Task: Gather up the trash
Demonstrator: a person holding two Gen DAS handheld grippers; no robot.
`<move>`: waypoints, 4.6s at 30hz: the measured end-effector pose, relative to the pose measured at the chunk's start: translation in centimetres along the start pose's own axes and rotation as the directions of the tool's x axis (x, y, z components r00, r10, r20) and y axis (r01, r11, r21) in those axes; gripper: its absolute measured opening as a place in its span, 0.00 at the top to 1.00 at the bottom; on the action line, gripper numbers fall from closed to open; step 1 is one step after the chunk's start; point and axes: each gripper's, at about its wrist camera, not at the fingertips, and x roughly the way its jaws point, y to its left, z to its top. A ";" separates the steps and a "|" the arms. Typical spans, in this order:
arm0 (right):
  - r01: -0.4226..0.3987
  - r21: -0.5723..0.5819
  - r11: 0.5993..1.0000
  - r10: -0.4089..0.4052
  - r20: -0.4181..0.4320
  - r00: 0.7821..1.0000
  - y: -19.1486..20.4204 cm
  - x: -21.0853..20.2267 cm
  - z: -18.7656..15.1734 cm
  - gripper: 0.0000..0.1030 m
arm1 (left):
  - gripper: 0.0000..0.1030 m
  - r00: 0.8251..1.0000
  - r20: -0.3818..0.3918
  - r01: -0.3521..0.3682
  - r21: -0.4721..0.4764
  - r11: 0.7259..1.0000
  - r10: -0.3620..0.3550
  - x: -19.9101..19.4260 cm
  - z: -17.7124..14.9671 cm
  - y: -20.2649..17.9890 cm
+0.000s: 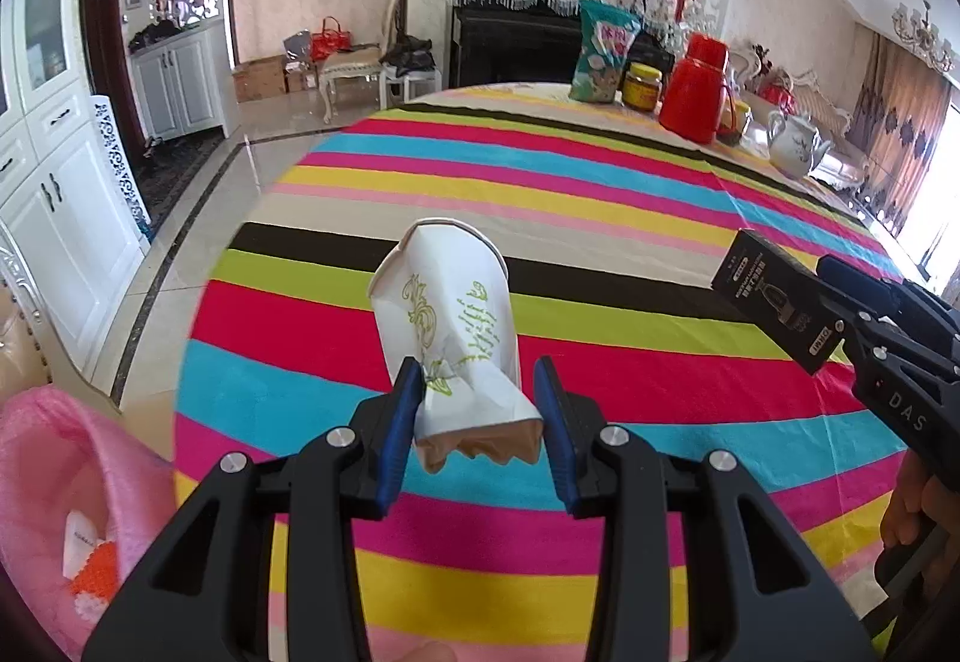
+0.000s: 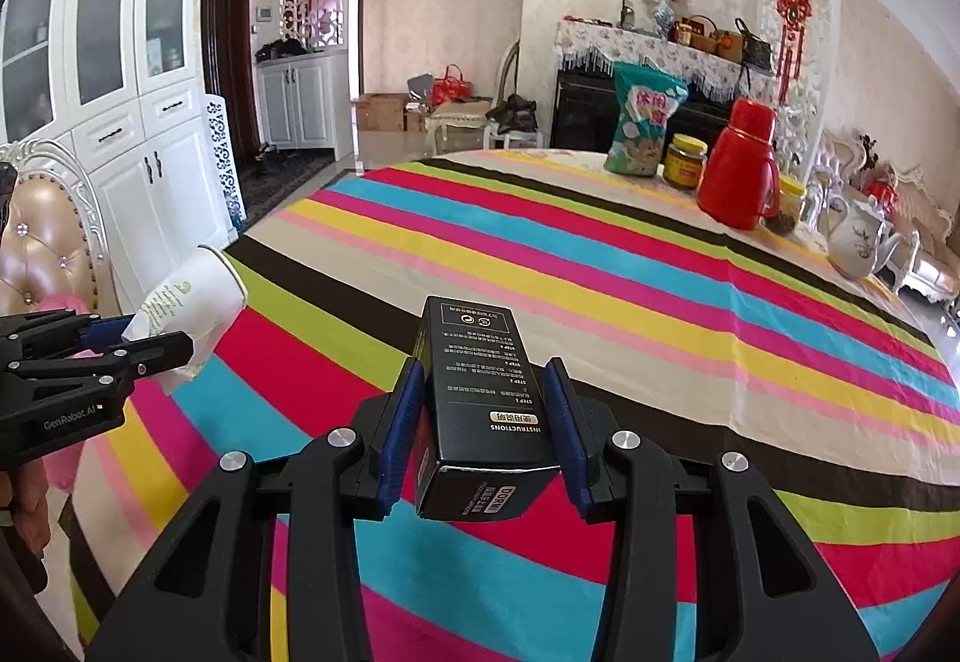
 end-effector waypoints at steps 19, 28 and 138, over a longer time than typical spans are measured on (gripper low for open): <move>-0.094 -0.036 0.995 0.096 0.064 0.993 8.3 -4.7 1.8 0.61 | 0.63 0.991 0.101 -0.081 -0.102 0.991 0.091 -10.4 -3.7 9.9; -0.156 -0.077 0.985 0.162 0.069 0.984 14.4 -5.6 2.5 0.61 | 0.63 0.978 0.126 -0.144 -0.176 0.974 0.167 -14.8 -5.9 16.4; -0.479 -0.203 0.854 0.471 -0.092 0.878 33.7 -4.6 -3.8 0.26 | 0.28 0.952 0.034 -0.272 -0.357 0.894 0.303 -22.1 -19.3 26.6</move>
